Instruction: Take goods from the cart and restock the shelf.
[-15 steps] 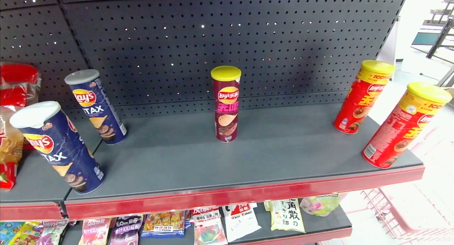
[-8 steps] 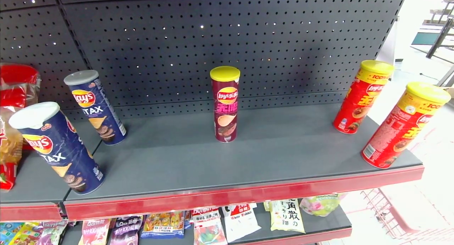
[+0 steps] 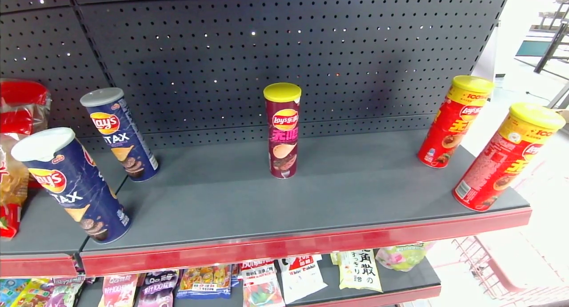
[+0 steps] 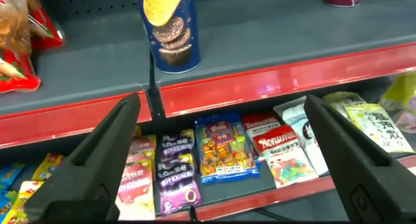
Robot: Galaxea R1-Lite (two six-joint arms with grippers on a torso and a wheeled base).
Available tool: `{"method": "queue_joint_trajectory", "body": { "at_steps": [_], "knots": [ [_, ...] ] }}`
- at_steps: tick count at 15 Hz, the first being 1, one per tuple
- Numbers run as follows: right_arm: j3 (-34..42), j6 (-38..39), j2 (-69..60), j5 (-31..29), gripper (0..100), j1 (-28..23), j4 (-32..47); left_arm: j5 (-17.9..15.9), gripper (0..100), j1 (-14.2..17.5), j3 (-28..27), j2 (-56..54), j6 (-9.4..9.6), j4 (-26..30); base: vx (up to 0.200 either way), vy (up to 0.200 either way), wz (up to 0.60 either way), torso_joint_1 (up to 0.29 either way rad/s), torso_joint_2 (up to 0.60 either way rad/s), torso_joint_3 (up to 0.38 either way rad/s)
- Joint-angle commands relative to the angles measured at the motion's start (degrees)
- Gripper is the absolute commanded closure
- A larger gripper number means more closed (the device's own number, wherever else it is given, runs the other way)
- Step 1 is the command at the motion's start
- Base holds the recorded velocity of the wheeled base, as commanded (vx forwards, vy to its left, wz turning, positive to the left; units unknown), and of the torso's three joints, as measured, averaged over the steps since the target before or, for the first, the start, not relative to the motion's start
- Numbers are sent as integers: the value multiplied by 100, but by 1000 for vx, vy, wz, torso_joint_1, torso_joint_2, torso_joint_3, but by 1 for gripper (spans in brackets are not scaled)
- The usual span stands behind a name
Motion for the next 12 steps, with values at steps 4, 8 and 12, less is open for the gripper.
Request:
{"method": "queue_joint_trajectory", "body": {
  "at_steps": [4,8,12],
  "knots": [
    [412,-14,40,20,100,0,-225,-314,0,-247,-2885,2779,-1393,-202,0,0,0,0,0,0],
    [439,65,14,152,100,9,-242,-1852,0,-1082,-3412,4625,-268,-352,0,0,0,0,0,0],
    [439,74,14,337,100,9,-260,-2001,0,-2304,-4027,6576,-215,-1670,0,0,0,0,0,0]
  ]
}}
